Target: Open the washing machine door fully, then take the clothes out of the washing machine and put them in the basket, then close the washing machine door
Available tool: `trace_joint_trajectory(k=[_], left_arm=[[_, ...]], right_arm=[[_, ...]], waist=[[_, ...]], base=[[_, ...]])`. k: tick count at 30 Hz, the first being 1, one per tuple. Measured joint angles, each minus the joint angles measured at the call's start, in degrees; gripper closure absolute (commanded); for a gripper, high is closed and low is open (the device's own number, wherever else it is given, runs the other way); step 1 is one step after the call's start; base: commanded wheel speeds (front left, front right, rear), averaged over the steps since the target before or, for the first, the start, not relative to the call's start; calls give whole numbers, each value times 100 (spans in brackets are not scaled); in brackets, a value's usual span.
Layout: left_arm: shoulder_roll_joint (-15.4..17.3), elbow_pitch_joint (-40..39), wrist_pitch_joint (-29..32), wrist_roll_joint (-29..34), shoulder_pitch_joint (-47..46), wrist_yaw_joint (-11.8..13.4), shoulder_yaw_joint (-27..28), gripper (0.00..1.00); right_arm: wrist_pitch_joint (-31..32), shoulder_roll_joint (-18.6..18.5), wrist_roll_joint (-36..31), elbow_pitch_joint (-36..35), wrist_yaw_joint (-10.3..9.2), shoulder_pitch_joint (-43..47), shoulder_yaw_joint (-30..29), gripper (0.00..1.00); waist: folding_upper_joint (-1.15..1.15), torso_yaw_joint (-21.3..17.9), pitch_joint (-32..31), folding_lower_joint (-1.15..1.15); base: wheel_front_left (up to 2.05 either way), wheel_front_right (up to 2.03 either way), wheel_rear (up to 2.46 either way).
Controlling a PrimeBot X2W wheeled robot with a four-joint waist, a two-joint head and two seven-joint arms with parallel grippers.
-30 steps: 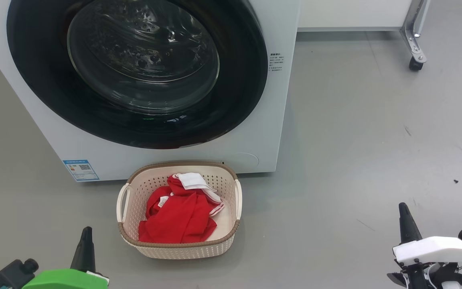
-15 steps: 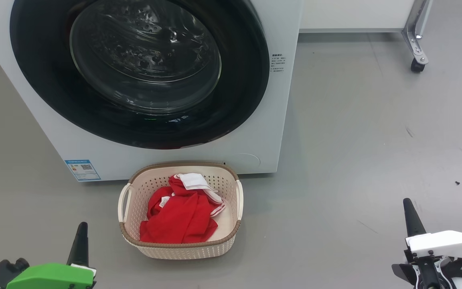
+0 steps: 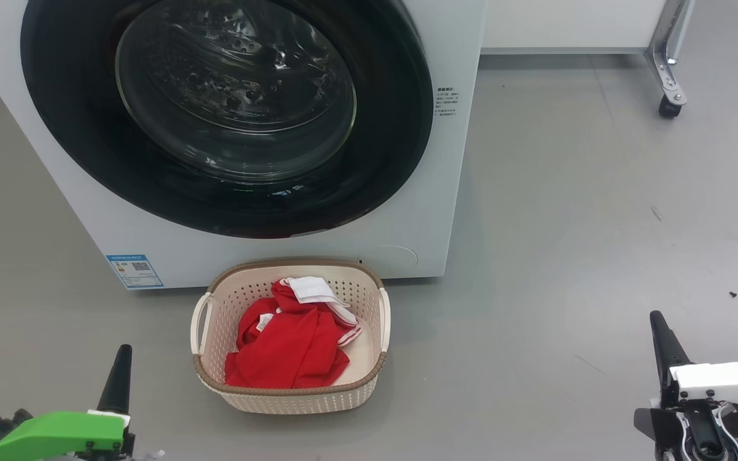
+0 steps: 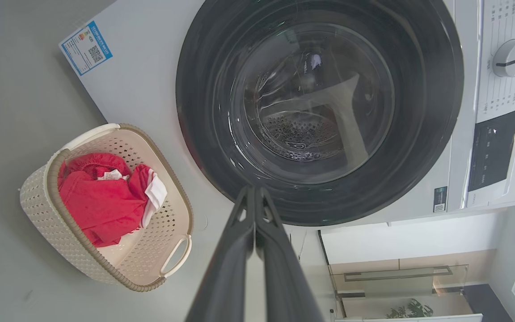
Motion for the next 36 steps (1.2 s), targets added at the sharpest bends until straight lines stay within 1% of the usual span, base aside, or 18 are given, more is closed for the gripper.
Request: trace_joint_trajectory(k=[1,15,36], left_arm=[[4,23,33,-79,-11,-2,19,100],[34,141,241,-1115,-205,-143,143,100],[34,218,265,-1115,-221,-147,166,100]], right_arm=[[38,-1,89,4,26,-5,-16,100],[241,-16,1085,62,34,-200,-189,100],[281,-27,1116,91,43,-211,-212,100]], waist=[[0,2,-1,0],[0,28,-15,0],[0,28,-17,0]], base=[[0,0,0],[0,0,0],[0,0,0]])
